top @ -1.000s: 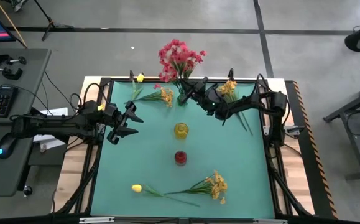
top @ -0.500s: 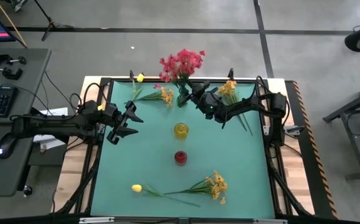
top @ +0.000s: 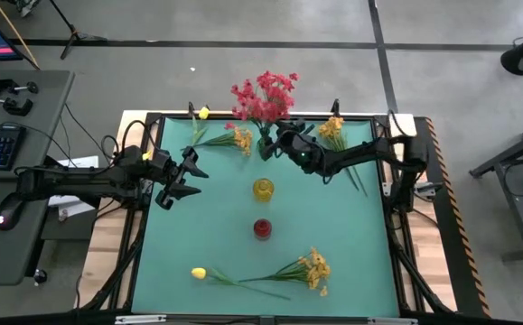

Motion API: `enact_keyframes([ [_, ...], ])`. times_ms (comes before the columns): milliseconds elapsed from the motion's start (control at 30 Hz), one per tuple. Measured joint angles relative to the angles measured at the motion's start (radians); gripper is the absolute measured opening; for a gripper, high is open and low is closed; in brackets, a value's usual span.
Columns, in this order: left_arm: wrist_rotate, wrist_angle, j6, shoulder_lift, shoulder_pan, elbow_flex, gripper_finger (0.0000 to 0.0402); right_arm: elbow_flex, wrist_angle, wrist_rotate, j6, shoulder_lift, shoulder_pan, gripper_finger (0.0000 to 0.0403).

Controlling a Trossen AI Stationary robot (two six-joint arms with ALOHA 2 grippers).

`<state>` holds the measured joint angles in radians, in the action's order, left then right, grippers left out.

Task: Sort flowers into vase by color
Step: Put the top right yellow flowers into the yellow vase

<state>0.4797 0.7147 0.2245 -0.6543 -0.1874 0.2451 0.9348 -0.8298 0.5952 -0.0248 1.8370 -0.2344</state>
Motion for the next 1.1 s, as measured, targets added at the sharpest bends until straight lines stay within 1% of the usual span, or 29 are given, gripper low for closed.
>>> enact_keyframes([
  [100, 0.000, -0.001, 0.000, 0.000, 0.000, 0.000, 0.0202, 0.000, 0.102, -0.002, -0.006, -0.059, 0.000, 0.0245],
  [267, 0.000, -0.001, 0.000, 0.000, 0.000, 0.000, 0.0202, 0.000, 0.349, -0.008, 0.005, -0.172, 0.000, 0.0246],
  [467, 0.000, -0.001, 0.000, 0.000, 0.000, 0.000, 0.0202, 0.000, 0.624, -0.106, 0.064, -0.290, 0.000, 0.0246],
  [600, 0.000, -0.001, 0.000, 0.000, 0.000, 0.000, 0.0202, 0.000, 0.802, -0.170, 0.117, -0.343, 0.000, 0.0246],
  [800, 0.000, 0.000, 0.000, 0.000, 0.000, 0.000, 0.0202, 0.000, 1.109, -0.337, 0.207, -0.377, 0.000, 0.0246],
  [867, 0.000, 0.000, 0.000, 0.000, 0.000, 0.000, 0.0202, 0.000, 1.226, -0.377, 0.247, -0.379, 0.000, 0.0246],
  [1000, 0.000, 0.000, 0.000, 0.000, 0.000, 0.000, 0.0202, 0.000, 1.419, -0.401, 0.345, -0.380, 0.000, 0.0246],
  [1100, 0.000, 0.000, 0.001, 0.000, 0.000, 0.000, 0.0202, 0.000, 1.535, -0.373, 0.404, -0.380, 0.000, 0.0246],
])
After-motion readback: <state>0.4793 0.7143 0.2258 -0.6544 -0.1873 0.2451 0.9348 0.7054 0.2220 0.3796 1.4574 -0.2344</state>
